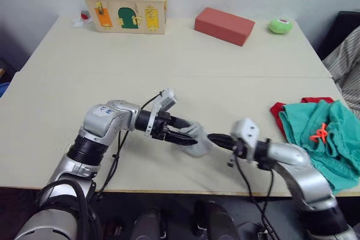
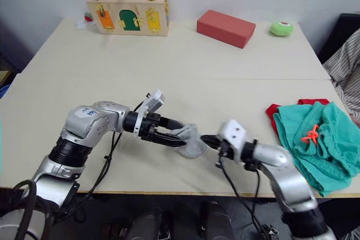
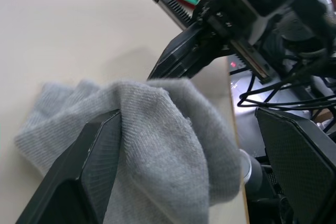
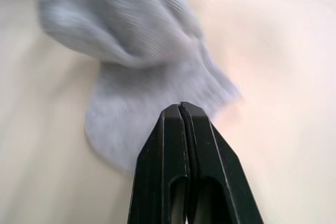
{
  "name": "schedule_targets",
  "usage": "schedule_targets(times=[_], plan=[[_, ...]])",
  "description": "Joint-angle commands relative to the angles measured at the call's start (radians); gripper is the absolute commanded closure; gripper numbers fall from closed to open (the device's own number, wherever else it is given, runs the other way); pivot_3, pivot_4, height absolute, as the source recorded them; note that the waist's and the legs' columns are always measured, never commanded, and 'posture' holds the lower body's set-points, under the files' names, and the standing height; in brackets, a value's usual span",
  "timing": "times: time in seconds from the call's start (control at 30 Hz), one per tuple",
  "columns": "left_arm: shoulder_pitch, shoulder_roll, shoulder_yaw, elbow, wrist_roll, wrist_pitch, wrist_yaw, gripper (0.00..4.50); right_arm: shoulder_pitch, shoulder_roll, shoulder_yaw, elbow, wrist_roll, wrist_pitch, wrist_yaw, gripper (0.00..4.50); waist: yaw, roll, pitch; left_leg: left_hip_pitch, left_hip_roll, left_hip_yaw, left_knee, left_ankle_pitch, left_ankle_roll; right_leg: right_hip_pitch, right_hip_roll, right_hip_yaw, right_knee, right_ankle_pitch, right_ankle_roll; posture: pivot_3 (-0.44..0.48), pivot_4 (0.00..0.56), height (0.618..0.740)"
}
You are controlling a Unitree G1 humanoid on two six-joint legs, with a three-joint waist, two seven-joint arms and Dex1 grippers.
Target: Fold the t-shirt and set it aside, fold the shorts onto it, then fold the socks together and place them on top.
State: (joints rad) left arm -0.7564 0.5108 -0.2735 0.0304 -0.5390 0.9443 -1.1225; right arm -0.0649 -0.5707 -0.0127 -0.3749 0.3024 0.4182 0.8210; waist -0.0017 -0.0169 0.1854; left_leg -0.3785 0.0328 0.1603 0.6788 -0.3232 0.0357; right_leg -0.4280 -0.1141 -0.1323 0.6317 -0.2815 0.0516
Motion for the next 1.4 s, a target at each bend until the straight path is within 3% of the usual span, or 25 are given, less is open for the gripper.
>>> schedule_targets(times=[0.03, 0.17, 0.3, 0.43, 0.53, 0.7, 0.83, 0.9, 1.07, 1.23, 1.4], plan=[[0.024, -0.036, -0.045, 0.002, 0.055, -0.141, -0.025, 0.36, 0.078, -0.030, -0.097, -0.071, 0.025, 0.013, -0.035, 4.50, 0.001, 0.000, 0.000, 0.000, 0.000, 0.000, 0.000, 0.000, 0.000, 0.000, 0.000, 0.000, 0.000, 0.000, 0.000, 0.000, 0.150, 0.740], [0.054, -0.152, 0.060, 0.094, -0.005, -0.194, 0.007, 0.36, 0.156, -0.009, -0.141, -0.105, 0.054, 0.006, -0.065, 4.50, 0.003, 0.000, 0.000, 0.000, 0.000, 0.000, 0.000, 0.000, 0.001, 0.000, 0.000, 0.000, 0.000, 0.000, 0.000, 0.000, 0.150, 0.740], [0.083, -0.129, 0.110, 0.078, -0.006, -0.288, -0.049, 0.36, 0.186, 0.030, -0.146, -0.151, 0.100, -0.008, -0.087, 4.50, -0.003, -0.001, 0.001, 0.000, 0.002, 0.000, -0.001, 0.000, 0.001, 0.000, 0.002, 0.000, 0.000, 0.000, 0.000, 0.000, 0.150, 0.740], [0.090, -0.124, 0.183, 0.072, -0.029, -0.334, -0.059, 0.36, 0.121, 0.086, -0.132, -0.195, 0.188, 0.032, -0.124, 4.50, 0.000, -0.001, 0.001, 0.000, 0.002, 0.000, 0.000, 0.000, 0.001, 0.000, 0.002, -0.001, 0.000, 0.000, 0.000, 0.000, 0.150, 0.740], [0.090, -0.101, 0.228, 0.125, 0.021, -0.438, -0.044, 0.96, 0.017, 0.125, -0.064, -0.197, 0.195, 0.083, -0.175, 4.50, 0.000, -0.001, 0.001, 0.000, 0.002, 0.000, 0.000, 0.000, 0.001, 0.001, 0.001, 0.000, 0.000, 0.000, 0.001, 0.000, 0.150, 0.740], [0.134, -0.039, 0.141, 0.234, 0.201, -0.742, -0.120, 2.58, -0.120, 0.183, 0.091, -0.114, 0.107, 0.092, -0.221, 4.50, -0.002, -0.001, 0.001, 0.000, 0.002, 0.000, -0.002, 0.000, 0.001, 0.000, 0.001, -0.001, 0.000, 0.000, 0.000, 0.000, 0.150, 0.740], [0.179, -0.084, 0.095, 0.263, 0.242, -0.843, -0.131, 3.88, -0.164, 0.206, 0.187, 0.006, -0.001, 0.050, -0.251, 4.50, 0.003, -0.001, 0.001, -0.006, 0.001, -0.002, 0.001, -0.001, 0.003, -0.002, 0.001, -0.004, -0.003, 0.000, 0.000, 0.000, 0.150, 0.740], [0.181, -0.136, 0.082, 0.286, 0.271, -0.866, -0.075, 4.48, -0.149, 0.193, 0.219, 0.051, -0.034, 0.008, -0.222, 4.50, 0.005, -0.001, 0.001, -0.009, -0.001, -0.002, 0.003, -0.002, 0.006, -0.003, 0.000, -0.004, -0.004, 0.002, 0.003, 0.000, 0.150, 0.740], [0.163, -0.207, 0.068, 0.356, 0.342, -0.886, 0.031, 4.48, -0.105, 0.150, 0.245, 0.136, -0.094, -0.116, -0.164, 4.50, 0.000, -0.001, 0.001, -0.011, -0.004, -0.001, 0.004, -0.002, 0.013, -0.001, -0.001, -0.003, -0.007, 0.007, 0.011, 0.000, 0.150, 0.740], [0.200, -0.197, 0.019, 0.375, 0.409, -0.859, 0.053, 4.48, -0.072, 0.139, 0.161, 0.221, -0.065, -0.256, -0.119, 4.50, 0.000, -0.001, 0.000, -0.008, -0.003, -0.001, 0.004, -0.002, 0.013, 0.001, -0.001, -0.003, -0.009, 0.007, 0.012, 0.000, 0.150, 0.740], [0.209, -0.194, 0.044, 0.341, 0.365, -0.891, 0.025, 4.50, 0.008, 0.130, -0.053, 0.037, 0.282, -0.024, -0.127, 4.33, 0.002, -0.001, 0.000, -0.007, -0.003, -0.002, 0.004, -0.002, 0.013, 0.001, -0.003, -0.003, -0.009, 0.007, 0.011, 0.000, 0.150, 0.740]])
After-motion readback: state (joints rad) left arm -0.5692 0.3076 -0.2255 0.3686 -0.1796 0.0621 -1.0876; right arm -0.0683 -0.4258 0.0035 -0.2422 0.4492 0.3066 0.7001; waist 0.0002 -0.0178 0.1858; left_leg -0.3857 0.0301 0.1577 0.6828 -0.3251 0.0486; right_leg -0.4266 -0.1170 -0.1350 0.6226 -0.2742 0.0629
